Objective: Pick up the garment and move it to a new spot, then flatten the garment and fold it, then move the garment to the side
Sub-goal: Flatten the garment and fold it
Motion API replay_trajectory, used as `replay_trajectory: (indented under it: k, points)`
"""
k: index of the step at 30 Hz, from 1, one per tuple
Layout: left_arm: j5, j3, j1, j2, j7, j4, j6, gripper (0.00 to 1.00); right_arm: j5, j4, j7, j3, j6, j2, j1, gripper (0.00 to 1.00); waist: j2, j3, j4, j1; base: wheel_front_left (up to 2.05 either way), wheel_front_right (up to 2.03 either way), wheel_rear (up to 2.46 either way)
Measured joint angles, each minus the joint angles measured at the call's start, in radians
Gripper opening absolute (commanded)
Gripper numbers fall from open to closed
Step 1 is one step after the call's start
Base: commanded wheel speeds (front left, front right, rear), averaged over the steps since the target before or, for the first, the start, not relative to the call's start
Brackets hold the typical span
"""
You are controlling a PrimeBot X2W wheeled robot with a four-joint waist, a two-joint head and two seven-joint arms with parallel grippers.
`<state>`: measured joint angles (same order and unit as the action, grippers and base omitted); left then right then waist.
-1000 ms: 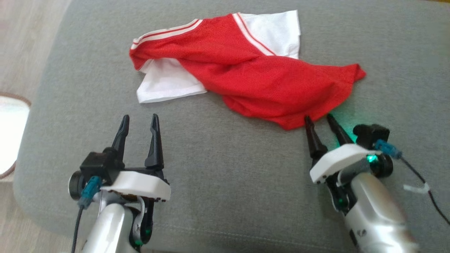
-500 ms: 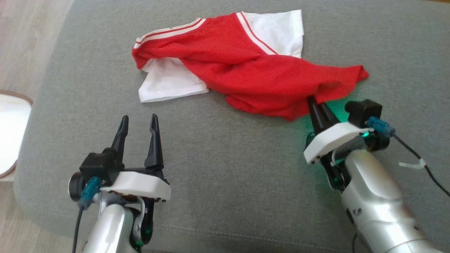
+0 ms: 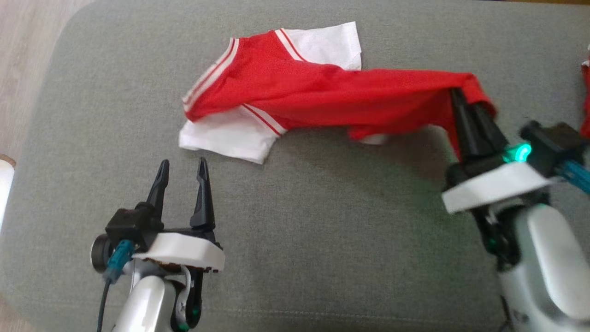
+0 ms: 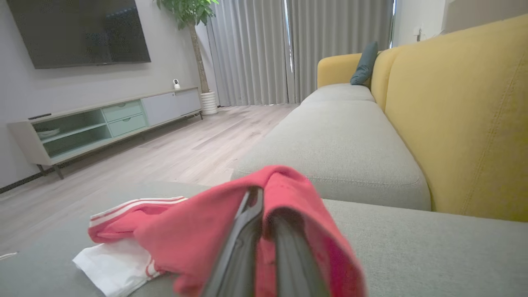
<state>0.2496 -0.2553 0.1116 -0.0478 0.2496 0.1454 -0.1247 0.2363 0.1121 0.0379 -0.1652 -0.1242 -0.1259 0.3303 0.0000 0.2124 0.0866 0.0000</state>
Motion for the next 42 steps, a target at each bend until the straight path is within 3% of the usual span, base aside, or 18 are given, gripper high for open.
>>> replay_trajectory:
  k: [5,8,13,20,27,28,30,35,42]
  points:
    - [0.0,-0.005,0.0,0.0,0.0,-0.008,-0.003,1.0,-0.002,-0.327,-0.184,0.083,0.0,-0.025,-0.142,0.0,0.0,-0.002,-0.001,0.0,0.0,0.0,0.0]
    - [0.002,-0.016,0.0,0.0,0.0,-0.011,-0.003,1.0,0.005,-0.331,-0.249,0.117,0.0,-0.033,-0.143,0.0,0.0,0.005,0.006,0.0,0.0,0.0,0.0]
    - [0.012,-0.04,0.008,0.0,0.0,-0.013,-0.002,1.0,0.026,-0.102,-0.308,0.109,0.0,-0.104,-0.018,0.0,0.0,0.03,0.031,0.0,0.0,0.0,0.0]
    - [0.02,-0.096,0.058,0.001,0.0,-0.016,0.001,1.0,-0.001,0.313,-0.264,0.062,0.0,-0.225,0.317,0.0,0.0,0.077,0.097,0.0,0.0,0.0,0.0]
    - [0.042,-0.145,0.081,0.002,0.0,-0.015,-0.003,1.0,-0.051,0.632,-0.191,-0.023,0.0,-0.251,0.536,0.01,0.0,0.121,0.17,0.0001,0.0,0.0,0.0]
    - [0.044,-0.151,0.085,0.002,0.0,-0.015,-0.005,1.0,-0.06,0.67,-0.173,-0.027,0.0,-0.251,0.555,0.22,0.0,0.127,0.179,0.0001,0.0,0.0,0.0]
    - [0.044,-0.157,0.087,0.002,0.0,-0.016,-0.008,1.0,-0.081,0.737,-0.137,-0.034,0.0,-0.249,0.586,1.0,0.0,0.137,0.19,0.0001,0.0,0.0,0.0]
    - [0.044,-0.163,0.089,0.002,0.0,-0.015,-0.017,1.0,-0.098,0.838,-0.054,-0.033,0.0,-0.229,0.629,1.0,0.0,0.142,0.192,0.0002,0.0,0.0,0.0]
    - [0.044,-0.154,0.089,0.002,0.0,-0.015,-0.022,1.0,-0.057,0.883,0.053,-0.083,0.0,-0.221,0.672,1.0,0.0,0.118,0.131,0.0001,0.0,0.0,0.0]
